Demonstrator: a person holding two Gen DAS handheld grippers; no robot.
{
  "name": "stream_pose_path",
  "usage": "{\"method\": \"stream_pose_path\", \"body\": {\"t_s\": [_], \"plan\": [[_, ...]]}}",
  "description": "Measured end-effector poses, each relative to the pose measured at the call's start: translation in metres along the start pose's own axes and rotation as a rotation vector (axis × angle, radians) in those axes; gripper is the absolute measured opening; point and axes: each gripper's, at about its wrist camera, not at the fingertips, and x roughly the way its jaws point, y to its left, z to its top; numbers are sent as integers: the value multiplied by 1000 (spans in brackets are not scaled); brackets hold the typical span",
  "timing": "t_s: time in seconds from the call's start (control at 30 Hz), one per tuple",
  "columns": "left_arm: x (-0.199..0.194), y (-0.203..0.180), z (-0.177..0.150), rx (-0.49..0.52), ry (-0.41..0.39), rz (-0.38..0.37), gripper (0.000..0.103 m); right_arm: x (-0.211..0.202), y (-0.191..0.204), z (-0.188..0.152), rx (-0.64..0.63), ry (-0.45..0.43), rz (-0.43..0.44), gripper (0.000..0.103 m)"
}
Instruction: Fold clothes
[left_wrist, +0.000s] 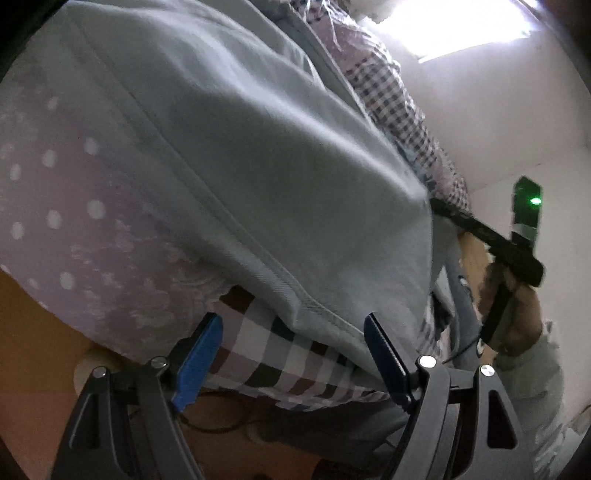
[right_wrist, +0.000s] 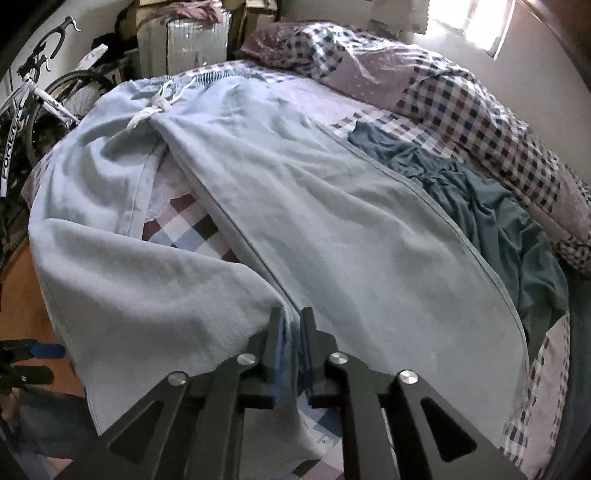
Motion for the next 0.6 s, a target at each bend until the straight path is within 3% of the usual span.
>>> {"method": "stream_pose_path", "body": {"t_s": [0.23,0.43,0.53,0.6], "plan": [[16,-5,1,-19,6,20,82,-35,6,-33,-5,-49,7,32],[8,-8,6,-75,-61,-35,78,-79,24,-85,16,-115,52,45],[-2,-11,4,-95,-113,-58,61,-95,54,-116,-23,-139,81,49],[-9,-13,3,-91,-140,-58,36,-101,83,-140,-76,-147,100,49]]}}
